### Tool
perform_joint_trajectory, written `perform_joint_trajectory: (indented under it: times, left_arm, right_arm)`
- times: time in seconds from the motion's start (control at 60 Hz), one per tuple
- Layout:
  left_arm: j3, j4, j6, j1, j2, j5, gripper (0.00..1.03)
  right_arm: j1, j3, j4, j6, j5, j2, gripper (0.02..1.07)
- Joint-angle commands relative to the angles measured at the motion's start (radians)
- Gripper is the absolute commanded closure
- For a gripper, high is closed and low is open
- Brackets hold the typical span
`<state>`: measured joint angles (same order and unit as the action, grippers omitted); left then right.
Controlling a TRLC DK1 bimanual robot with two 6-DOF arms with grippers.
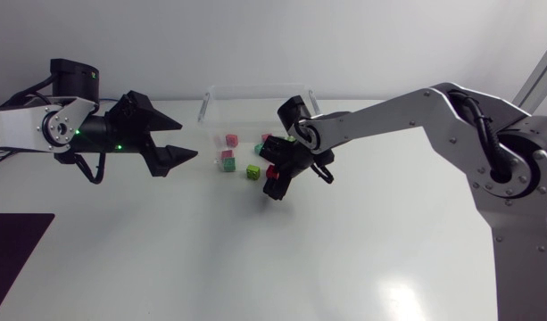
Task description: Place the duplo bricks in the container
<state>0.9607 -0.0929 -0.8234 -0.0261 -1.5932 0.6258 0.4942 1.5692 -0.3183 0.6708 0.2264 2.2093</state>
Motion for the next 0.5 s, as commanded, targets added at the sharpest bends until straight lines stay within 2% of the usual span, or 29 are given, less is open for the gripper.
perform_joint_trajectory:
  times: [0.0,0.2,0.267,0.35,0.483]
  left_arm:
    - [-0.033,0.021,-0.029,0.005,0.009,0.012,0.06]
    - [-0.039,0.024,-0.028,-0.003,0.006,0.012,0.06]
    - [-0.045,0.024,-0.028,-0.003,0.007,0.012,0.06]
    - [-0.057,0.024,-0.033,-0.003,0.012,0.012,0.06]
    - [-0.068,0.025,-0.033,-0.003,0.015,0.012,0.06]
  right_arm:
    - [0.014,-0.051,0.025,0.026,-0.027,-0.014,0.15]
    - [0.027,-0.04,0.033,0.038,-0.058,-0.003,0.17]
    - [0.032,-0.035,0.027,0.039,-0.056,-0.003,0.27]
    - [0.032,-0.029,0.01,0.041,-0.056,-0.003,0.44]
    - [0.033,-0.032,-0.034,0.05,-0.055,-0.008,0.64]
